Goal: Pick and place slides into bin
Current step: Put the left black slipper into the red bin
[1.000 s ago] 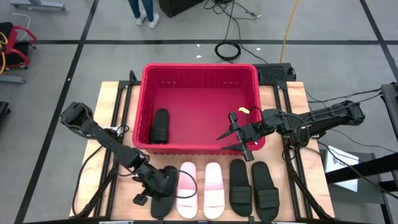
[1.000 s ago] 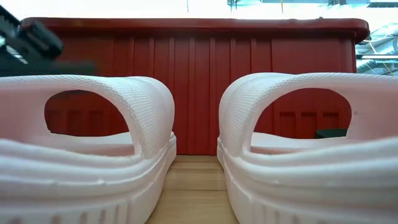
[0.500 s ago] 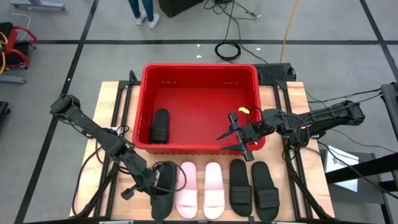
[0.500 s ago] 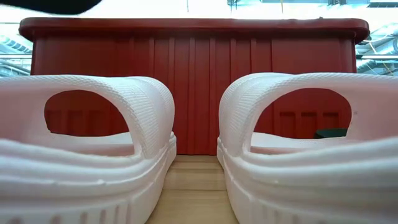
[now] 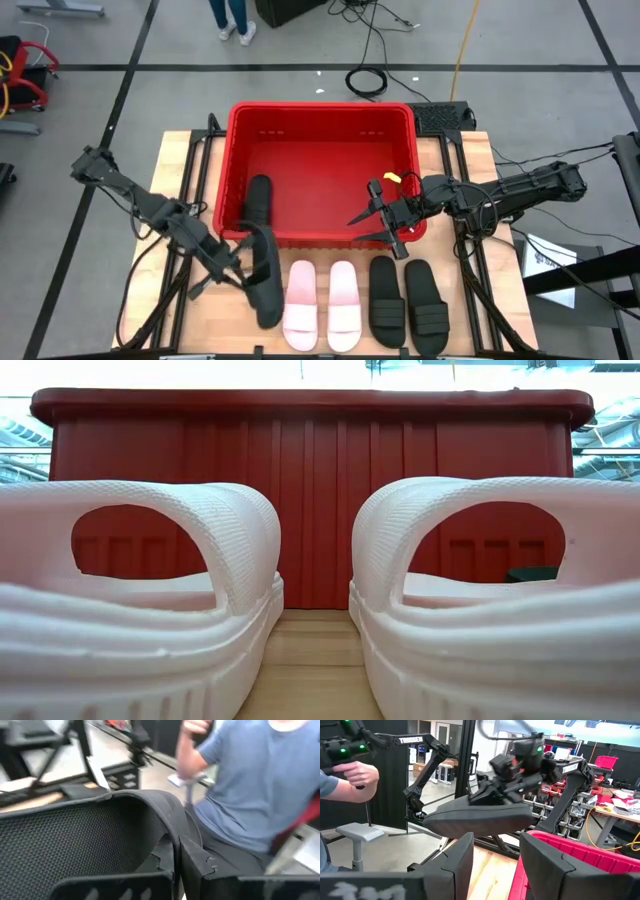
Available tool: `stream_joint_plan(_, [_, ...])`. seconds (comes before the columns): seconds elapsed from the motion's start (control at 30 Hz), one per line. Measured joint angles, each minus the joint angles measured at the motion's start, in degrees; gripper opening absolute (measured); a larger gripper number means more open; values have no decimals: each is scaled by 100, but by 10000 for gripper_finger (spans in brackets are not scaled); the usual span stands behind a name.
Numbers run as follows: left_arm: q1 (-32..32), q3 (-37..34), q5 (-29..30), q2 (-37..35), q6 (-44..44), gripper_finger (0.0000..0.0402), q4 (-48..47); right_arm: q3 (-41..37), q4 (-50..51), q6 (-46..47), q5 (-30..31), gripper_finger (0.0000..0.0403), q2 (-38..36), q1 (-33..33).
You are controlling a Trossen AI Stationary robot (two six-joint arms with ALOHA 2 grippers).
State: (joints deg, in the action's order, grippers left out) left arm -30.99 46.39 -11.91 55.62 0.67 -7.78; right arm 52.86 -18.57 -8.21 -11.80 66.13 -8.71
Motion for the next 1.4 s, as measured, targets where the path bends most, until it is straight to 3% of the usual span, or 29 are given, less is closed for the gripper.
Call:
stream_joint_plan(0.13, [395,2,47,-350,-48,17,-91,0,0,0,0,153,0,0])
stream_joint_plan(0.23, [748,252,64,-519,-150,18,-728,0,0,0,-1,153,0,0])
stream_joint_plan(0.4, [1221,1202,200,-500,-707,4,-2104,0,0,0,-1,153,0,37])
stream_joint_plan(0.57, [1712,2433,219,-327,-1241,19,-3341,0,24,1,20,153,-21,233])
stream_joint_plan(0.8, [2780,3601,433,125,-1408,5,-5083,2,435,-43,598,153,-304,704])
stream_joint_plan(1.07, [4251,4157,-573,835,-1889,24,-6203,2,693,-1,574,153,-784,1345])
stream_joint_plan(1.4, [6182,4582,-1744,1890,-3094,6,-6938,2,1127,-23,560,153,-1027,1967])
